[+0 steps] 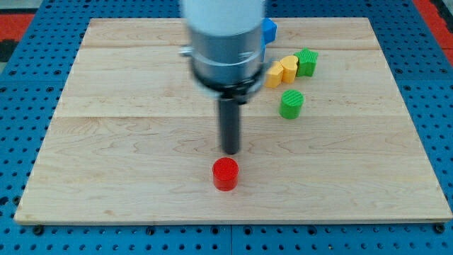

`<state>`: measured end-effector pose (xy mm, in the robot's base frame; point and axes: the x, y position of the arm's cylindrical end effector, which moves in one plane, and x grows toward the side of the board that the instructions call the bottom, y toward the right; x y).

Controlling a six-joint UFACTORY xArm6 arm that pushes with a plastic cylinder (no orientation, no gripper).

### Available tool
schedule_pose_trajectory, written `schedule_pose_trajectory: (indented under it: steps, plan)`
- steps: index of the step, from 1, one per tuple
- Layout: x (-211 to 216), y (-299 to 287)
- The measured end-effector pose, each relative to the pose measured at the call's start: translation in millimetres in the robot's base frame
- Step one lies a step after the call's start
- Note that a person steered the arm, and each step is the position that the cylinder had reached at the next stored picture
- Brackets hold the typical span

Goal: Place the green circle to the top left of red circle

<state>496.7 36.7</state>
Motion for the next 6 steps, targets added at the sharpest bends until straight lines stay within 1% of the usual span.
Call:
schedule_pose_trajectory:
  steps: [1, 2, 3, 4, 5, 6]
  plan:
    - [-47.2, 117.3]
    - [-89.7, 93.2]
    - [-28.2, -4.9]
    - [13.3, -54.8]
    - [-47.9, -48.4]
    - [-79.0, -92.3]
